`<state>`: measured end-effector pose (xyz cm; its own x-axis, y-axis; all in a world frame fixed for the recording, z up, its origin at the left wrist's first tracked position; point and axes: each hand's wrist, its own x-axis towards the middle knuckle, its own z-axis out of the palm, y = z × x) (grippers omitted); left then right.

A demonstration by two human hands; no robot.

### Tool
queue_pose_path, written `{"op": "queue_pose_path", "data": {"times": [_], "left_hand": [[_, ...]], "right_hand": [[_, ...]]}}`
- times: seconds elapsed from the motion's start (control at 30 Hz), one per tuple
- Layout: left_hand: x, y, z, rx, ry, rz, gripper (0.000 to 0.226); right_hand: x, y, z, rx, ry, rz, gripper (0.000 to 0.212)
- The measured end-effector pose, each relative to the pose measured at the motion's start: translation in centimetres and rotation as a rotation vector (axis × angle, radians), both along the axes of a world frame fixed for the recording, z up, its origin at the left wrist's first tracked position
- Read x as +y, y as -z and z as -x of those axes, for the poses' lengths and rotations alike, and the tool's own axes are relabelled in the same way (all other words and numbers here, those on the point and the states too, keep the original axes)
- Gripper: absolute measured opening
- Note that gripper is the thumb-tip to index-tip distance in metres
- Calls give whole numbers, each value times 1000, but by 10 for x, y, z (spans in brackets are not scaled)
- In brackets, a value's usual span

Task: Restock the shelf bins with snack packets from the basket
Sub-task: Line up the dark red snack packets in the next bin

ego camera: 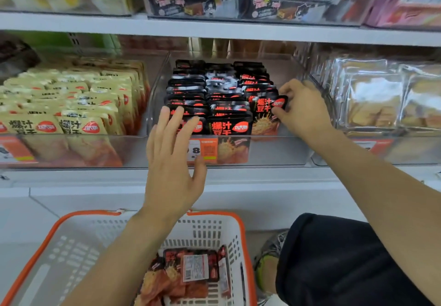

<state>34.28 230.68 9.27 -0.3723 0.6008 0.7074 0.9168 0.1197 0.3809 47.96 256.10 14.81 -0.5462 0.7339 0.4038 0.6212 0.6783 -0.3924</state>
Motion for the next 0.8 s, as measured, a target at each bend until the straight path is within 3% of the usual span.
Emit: {"op": "queue_pose_path", "data": {"times": [0.07,0.13,0.2,0.3,0.37,0.43,0.5,0.57,0.67,0.8], "left_hand": [[-12,16,-7,-16,19,-194,37],[-26,42,-8,-149,22,-229,22],[-41,76,-3,-387,-41,-92,16],[-67,150,12,-667,-201,379,11],[-94,204,21,-688,-294,779,23],[-134,252,24,-769,-359,1103,43],[-174,290,19,-900,-360,1321,63],[-203,310,9,-955,-260,1507,86],[-212,314,4,-906,-186,1558,89],[-210,308,-3,-889,-164,1528,57]], "right_hand": [[-5,-2,-2,0,26,-43,42],[-18,-8,-7,89,22,-162,34],[-47,-15,-11,262,-110,-282,21],[-117,6,-6,350,-409,-246,9],[-162,52,3,169,-569,-42,9],[-201,113,13,-148,-639,241,11],[-231,174,24,-451,-637,541,14],[-257,221,36,-629,-599,792,17],[-296,282,52,-692,-480,1016,36],[-339,342,54,-517,-108,1218,41]]}}
